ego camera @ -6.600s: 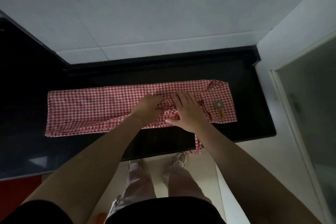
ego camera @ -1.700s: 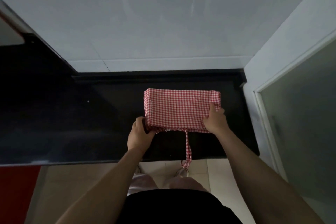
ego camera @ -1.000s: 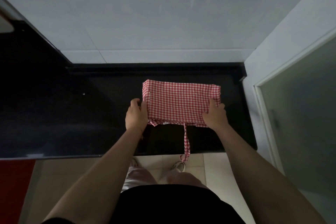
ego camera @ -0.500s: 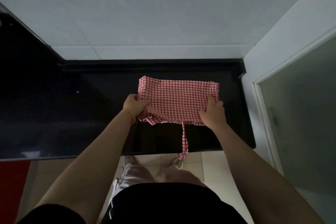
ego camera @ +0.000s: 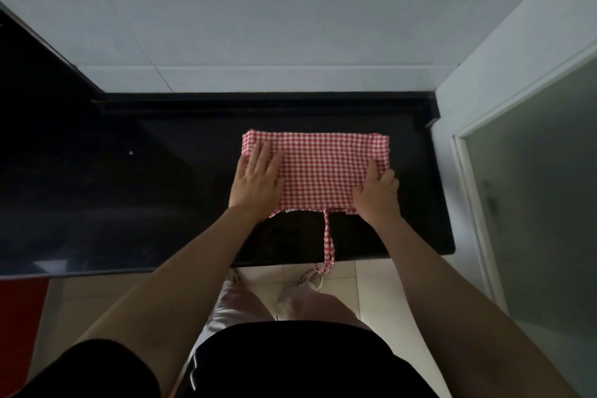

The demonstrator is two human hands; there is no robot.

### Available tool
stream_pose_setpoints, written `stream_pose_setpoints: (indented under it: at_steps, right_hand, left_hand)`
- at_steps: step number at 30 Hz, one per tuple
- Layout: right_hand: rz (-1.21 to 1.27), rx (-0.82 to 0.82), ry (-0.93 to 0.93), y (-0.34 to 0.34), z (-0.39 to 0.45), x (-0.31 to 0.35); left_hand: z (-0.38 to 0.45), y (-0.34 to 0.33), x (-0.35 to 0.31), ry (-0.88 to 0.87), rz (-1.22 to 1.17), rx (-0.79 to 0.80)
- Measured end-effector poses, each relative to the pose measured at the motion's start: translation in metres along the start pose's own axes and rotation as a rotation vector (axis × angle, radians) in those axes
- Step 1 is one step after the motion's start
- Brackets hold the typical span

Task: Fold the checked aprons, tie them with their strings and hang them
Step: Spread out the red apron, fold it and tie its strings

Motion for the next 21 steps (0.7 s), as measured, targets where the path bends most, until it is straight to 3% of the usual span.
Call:
stream_pose_setpoints:
  at_steps: [6,10,12,15,16,18,21]
  right_hand:
    - [-0.048,-0.005,-0.025,0.0,0.004,-0.002]
    - [0.173,0.025,-0.031,0.012,-0.001,0.004]
    - [0.22,-0.097,-0.004,0.024,-0.012,0.014]
    - [0.105,-0.367,0.068,0.035,-0.047,0.045]
    - [0.088,-0.348,0.083,0.027,-0.054,0.057]
    - [0.221,-0.097,0.056,0.004,-0.063,0.077]
    - [0.6,0.497,-0.136,-0.055,-0.08,0.096]
  left_hand:
    - [-0.011,-0.032,0.032,0.074,0.051,0.117]
    - [-0.006,-0.024,0.029,0.088,0.048,0.21]
    - [-0.012,-0.007,0.022,0.074,-0.011,0.149]
    - [-0.034,0.026,0.001,-0.081,-0.059,-0.076]
    - [-0.039,0.025,-0.004,-0.135,-0.038,-0.081]
    - [-0.047,0.023,-0.009,-0.185,0.01,-0.034]
    - [-0.05,0.02,-0.003,-0.167,-0.033,-0.023]
Point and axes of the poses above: each hand's wrist, its own z-axis towards the middle knuckle, its own y-axis out of the back of the hand, x = y × z, the point moved 6 cm from there along z, towards the middle knuckle, and after that the axes turned 14 degrees about x, right-handed, at the moved point
